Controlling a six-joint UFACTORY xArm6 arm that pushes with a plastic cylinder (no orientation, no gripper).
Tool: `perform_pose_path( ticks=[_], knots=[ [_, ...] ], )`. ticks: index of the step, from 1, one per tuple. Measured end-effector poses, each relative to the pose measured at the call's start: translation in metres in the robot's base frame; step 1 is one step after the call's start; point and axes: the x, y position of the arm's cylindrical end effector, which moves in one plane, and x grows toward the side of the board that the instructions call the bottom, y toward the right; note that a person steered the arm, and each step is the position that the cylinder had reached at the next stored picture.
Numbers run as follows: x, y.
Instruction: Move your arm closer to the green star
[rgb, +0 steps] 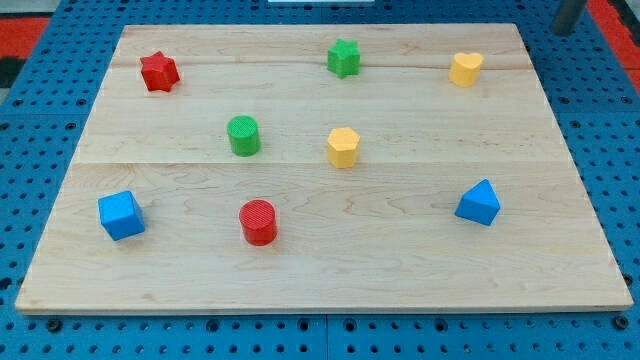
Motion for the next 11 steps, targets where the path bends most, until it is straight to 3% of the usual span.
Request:
perform_pose_path(
  ticks=[2,4,9,11],
  knots=[
    [-0.006,-0.013],
    [-0.01,-0.068],
    [-0.005,-0.314],
    [0.01,-0.311]
  ],
)
